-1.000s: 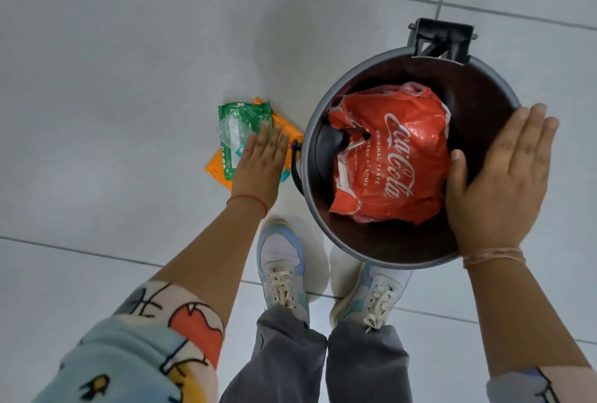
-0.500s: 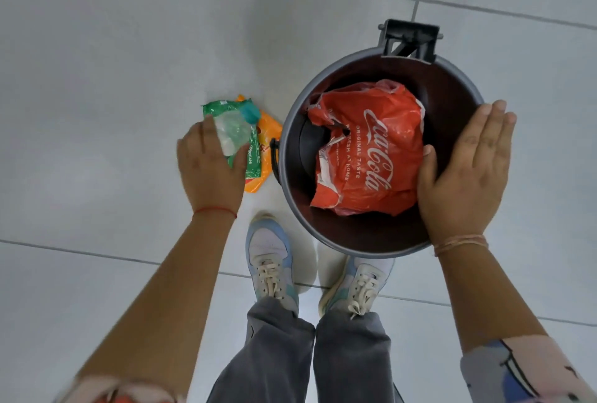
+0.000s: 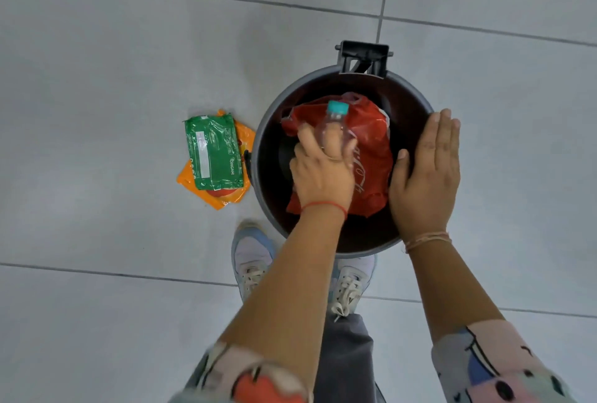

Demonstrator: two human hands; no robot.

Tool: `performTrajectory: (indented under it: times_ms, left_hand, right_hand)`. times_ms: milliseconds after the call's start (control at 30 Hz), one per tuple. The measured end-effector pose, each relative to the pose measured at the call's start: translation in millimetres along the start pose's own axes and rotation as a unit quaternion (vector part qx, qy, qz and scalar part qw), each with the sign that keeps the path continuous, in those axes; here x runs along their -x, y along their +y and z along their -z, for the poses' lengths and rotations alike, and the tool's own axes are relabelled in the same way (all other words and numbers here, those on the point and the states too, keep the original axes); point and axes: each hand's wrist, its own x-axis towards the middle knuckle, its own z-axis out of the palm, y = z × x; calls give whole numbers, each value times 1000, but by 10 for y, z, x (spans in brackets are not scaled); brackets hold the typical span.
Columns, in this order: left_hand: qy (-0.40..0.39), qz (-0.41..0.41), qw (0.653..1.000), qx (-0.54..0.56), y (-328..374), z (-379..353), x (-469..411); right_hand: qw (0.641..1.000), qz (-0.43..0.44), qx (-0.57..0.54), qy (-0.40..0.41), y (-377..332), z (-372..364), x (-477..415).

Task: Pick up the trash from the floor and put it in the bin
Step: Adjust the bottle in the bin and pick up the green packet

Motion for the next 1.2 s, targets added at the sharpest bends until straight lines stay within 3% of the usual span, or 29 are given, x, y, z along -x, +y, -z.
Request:
performTrajectory:
  times_ms: [100, 300, 367, 433, 533, 600, 633, 700, 767, 867, 1000, 1200]
  left_hand:
    - [-87, 77, 992, -50, -142, -355, -199]
    - [-156, 77, 984, -47, -161, -484, -271]
    - [-95, 46, 994, -7, -74, -241, -185]
    - [53, -14, 997, 51, -12, 115, -66]
    - [280, -65, 952, 105, -268, 637, 5]
    - [351, -18, 933, 80, -640, 799, -49]
    - [351, 28, 934, 65, -837, 803, -94]
    - [258, 126, 957, 27, -1210, 651, -181]
    - [102, 185, 977, -23, -1572, 356, -244]
    - [-32, 238, 969, -56, -1958, -19, -342]
    - [-44, 334, 940, -59, -2201, -243, -467]
    - [-17, 334, 940, -67, -2343, -330, -504]
  right_hand:
    - [1000, 4, 1, 8, 3, -21, -2]
    - [1000, 12, -2, 12, 19, -36, -2]
    - [1000, 13, -4, 10, 13, -32, -1]
    - [1000, 10, -5, 9, 11, -22, -1]
    - [1000, 11, -7, 5, 4, -24, 4]
    - [1000, 10, -8, 6, 7, -24, 2]
    - [1000, 10, -7, 6, 8, -25, 1]
    - [1000, 14, -5, 10, 13, -37, 5]
    - [1000, 16, 2, 15, 31, -56, 11]
    - [999, 20, 10, 26, 61, -59, 11]
    - [999, 33, 6, 42, 96, -101, 17]
    - [1000, 12, -6, 23, 237, -202, 2]
